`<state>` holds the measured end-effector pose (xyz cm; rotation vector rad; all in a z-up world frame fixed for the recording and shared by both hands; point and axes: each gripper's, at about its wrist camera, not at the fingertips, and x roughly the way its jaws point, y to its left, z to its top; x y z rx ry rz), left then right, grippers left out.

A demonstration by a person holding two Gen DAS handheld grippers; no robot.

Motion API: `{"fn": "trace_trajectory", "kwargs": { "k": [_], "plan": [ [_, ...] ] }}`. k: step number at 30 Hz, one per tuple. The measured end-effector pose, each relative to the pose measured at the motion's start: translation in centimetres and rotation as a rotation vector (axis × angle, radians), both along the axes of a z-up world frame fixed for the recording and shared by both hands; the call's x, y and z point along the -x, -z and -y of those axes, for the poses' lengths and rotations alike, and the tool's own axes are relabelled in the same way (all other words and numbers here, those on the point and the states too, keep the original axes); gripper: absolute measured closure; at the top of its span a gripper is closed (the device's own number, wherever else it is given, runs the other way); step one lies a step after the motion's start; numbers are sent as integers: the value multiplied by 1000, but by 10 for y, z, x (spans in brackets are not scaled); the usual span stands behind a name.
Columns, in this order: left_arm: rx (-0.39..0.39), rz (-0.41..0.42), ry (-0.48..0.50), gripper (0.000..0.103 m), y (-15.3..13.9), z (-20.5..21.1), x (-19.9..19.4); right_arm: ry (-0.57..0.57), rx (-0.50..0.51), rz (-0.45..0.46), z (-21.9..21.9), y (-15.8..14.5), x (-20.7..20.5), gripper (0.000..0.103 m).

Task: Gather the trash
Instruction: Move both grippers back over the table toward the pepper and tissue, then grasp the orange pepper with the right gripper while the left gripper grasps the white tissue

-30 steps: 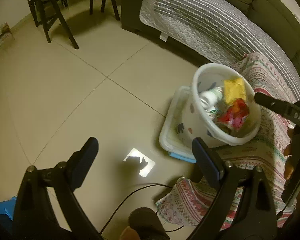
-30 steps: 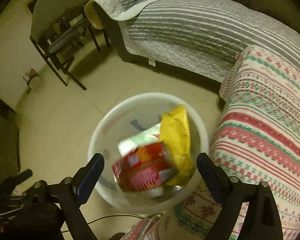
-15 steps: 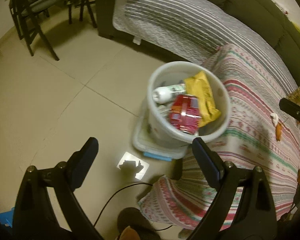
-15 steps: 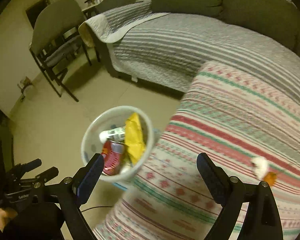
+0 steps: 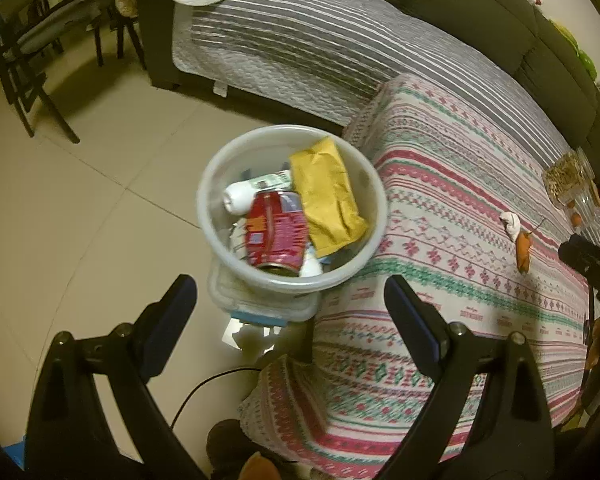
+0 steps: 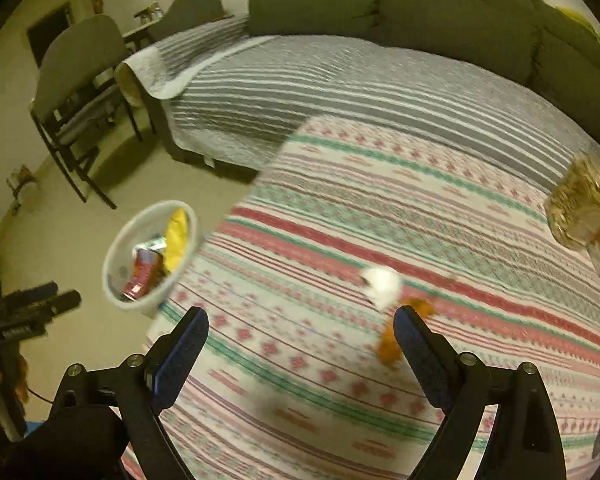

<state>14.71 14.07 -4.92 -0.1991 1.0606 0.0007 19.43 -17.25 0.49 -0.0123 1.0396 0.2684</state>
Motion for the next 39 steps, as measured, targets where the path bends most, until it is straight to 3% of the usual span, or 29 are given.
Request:
{"fn": "trace_trajectory", "kwargs": {
  "k": [13, 22, 29, 39],
  "plan": [
    [-3, -9, 47, 9, 2, 43, -18, 161, -65, -101, 76, 26, -18, 8],
    [-4, -15, 48, 9, 2, 56, -24, 161, 4, -194, 72, 60, -32, 9],
    [-30, -35, 49, 9, 8, 58, -24, 148, 2, -262, 63, 85, -46, 28],
    [-43, -49, 44, 9, 12, 59, -22, 155, 93, -250, 47, 98, -50, 23]
  ]
}}
